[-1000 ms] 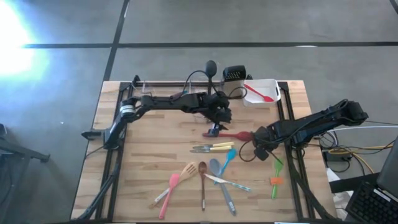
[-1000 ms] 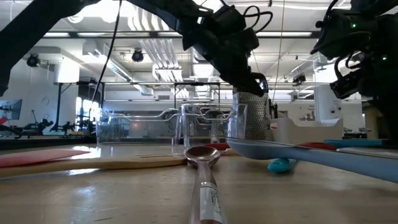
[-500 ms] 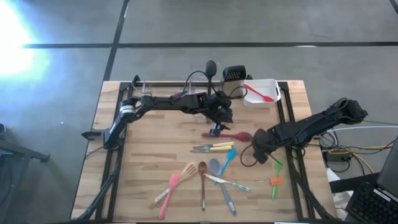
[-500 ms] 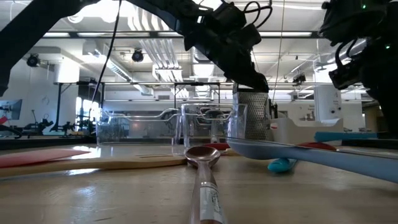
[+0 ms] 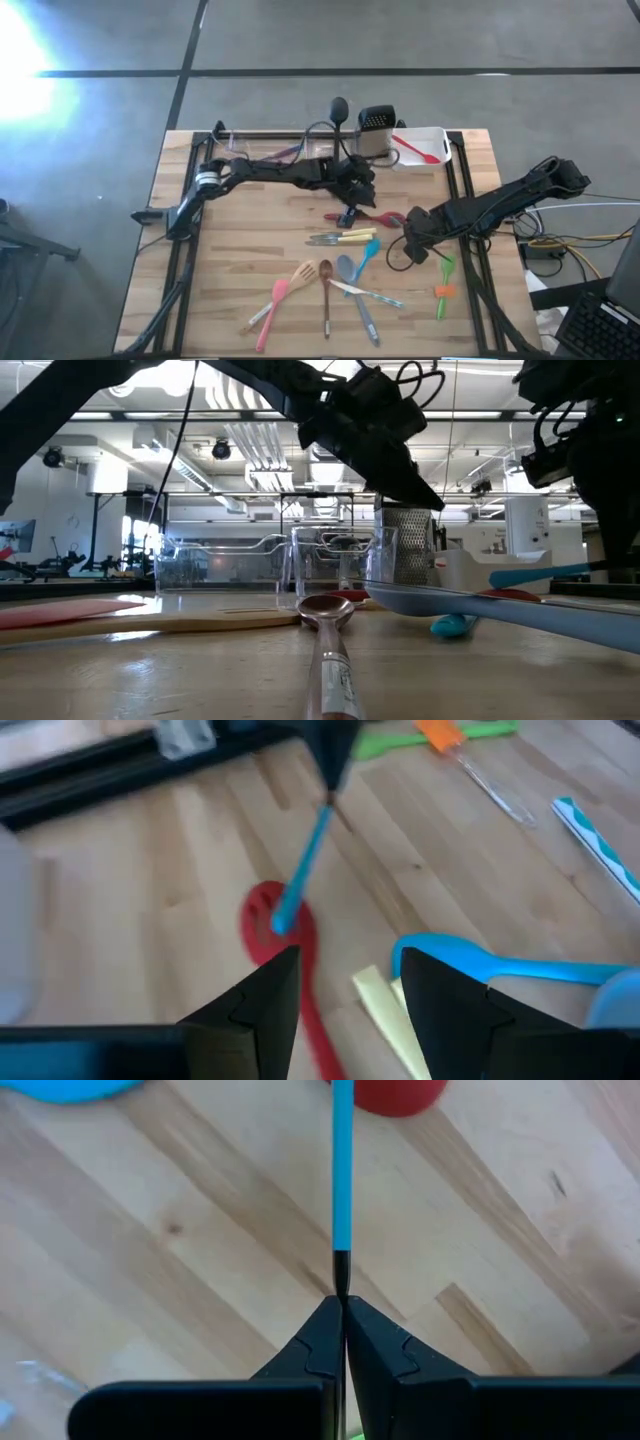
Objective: Pick & Place Kitchen Items
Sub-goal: Put the blue knife into the left transparent bin
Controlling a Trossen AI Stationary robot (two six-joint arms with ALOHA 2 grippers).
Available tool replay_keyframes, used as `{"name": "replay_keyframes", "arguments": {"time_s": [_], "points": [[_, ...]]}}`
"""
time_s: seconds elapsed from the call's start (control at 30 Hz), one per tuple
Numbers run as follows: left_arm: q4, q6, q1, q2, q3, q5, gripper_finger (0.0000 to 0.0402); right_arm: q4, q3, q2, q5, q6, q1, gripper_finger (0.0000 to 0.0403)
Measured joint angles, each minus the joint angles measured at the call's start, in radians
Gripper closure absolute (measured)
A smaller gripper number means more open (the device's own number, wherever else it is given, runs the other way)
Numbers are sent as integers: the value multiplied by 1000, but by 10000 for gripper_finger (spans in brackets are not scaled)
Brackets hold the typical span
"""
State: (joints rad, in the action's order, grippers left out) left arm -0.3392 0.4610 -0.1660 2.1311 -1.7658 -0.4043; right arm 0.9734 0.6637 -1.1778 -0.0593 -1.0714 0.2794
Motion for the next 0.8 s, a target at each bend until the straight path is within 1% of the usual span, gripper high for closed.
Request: {"name": "replay_keyframes", "arguments": {"time_s": [0.17,0.23,0.3,0.6,0.8], "points": [[24,0,24,46,-2,-2,225,-13,-12,-3,3,1,0,395],[55,0,30,67,-18,-1,225,-23,-12,-3,3,2,0,395],[45,-1,32,83,-31,2,225,-21,-12,-3,3,3,0,395],[60,-3,28,162,-165,5,225,-60,-14,-3,4,36,0,395],[18,-9,28,233,-236,1,225,-71,-15,-3,-1,52,0,395]]}}
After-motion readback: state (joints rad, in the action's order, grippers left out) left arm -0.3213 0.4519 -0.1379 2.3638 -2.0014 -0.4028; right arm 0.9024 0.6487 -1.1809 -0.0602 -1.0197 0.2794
